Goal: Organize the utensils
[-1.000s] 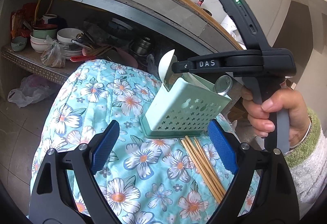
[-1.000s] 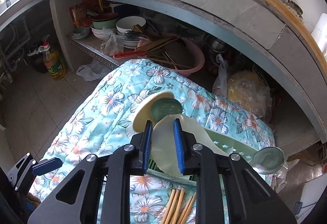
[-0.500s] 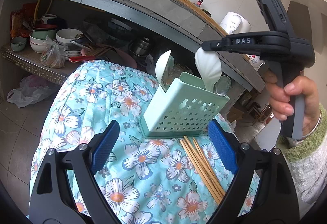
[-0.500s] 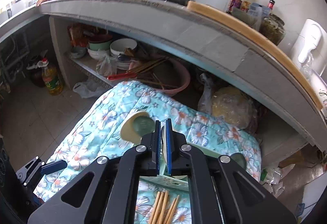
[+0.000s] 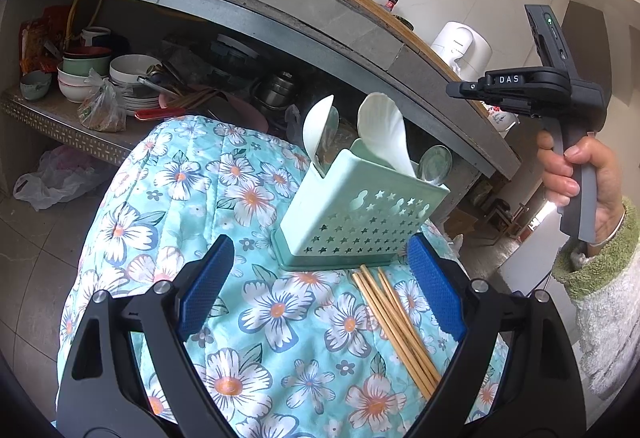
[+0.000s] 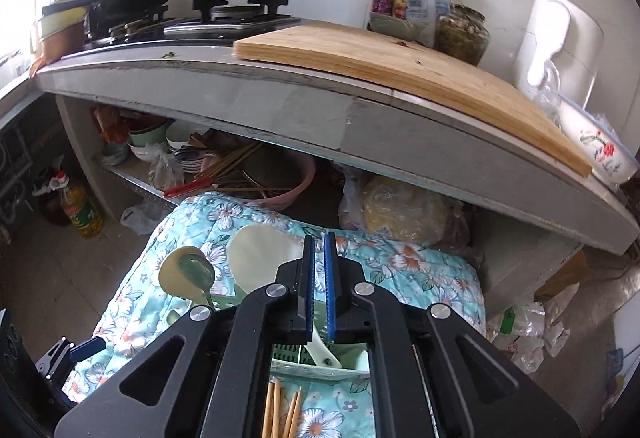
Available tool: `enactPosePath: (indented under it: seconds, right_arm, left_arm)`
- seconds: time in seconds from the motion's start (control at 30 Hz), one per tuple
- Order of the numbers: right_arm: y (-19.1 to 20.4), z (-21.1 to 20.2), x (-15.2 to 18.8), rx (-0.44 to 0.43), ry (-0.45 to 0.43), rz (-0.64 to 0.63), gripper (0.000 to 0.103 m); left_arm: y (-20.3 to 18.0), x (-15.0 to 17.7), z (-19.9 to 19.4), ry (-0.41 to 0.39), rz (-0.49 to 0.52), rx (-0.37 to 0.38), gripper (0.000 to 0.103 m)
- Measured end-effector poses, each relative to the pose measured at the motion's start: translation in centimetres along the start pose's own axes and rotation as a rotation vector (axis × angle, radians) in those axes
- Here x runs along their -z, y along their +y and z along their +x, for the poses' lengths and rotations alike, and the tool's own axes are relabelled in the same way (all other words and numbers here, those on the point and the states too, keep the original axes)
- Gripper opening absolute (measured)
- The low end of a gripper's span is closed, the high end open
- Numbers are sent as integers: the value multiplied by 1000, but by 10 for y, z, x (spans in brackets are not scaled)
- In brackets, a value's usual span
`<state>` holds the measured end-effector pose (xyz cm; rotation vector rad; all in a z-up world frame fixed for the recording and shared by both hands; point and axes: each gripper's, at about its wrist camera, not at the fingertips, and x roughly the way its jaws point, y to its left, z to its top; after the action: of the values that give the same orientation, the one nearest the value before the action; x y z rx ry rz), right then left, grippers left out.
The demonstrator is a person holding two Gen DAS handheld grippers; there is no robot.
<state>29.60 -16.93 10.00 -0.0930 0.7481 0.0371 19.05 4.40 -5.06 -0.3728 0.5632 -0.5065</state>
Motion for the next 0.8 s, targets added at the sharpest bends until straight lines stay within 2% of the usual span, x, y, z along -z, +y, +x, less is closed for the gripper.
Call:
enactPosePath:
  seconds: [0.1, 0.23, 0.33, 0.53, 0.67, 0.8]
  right_arm:
    - [-4, 3, 3, -44, 13, 16, 5]
    - [-1, 16, 4, -168, 59, 16, 8]
    - [6, 27, 6, -220, 98, 3, 23]
    - [24, 51, 12, -314, 203, -36, 41]
    - [41, 60, 18, -312, 246, -97, 49]
    - [72, 68, 27, -272, 271, -226, 57]
  left_arm:
    - [-1, 1, 1, 2, 2, -1, 85]
    - [-2, 2, 2, 5, 7, -4, 85]
    - [-3, 2, 2, 3, 10, -7, 85]
    - [-1, 2, 4, 9, 6, -7, 85]
    - [0, 2, 5, 9, 6, -8, 85]
    - [3, 3, 7, 15, -3, -9, 85]
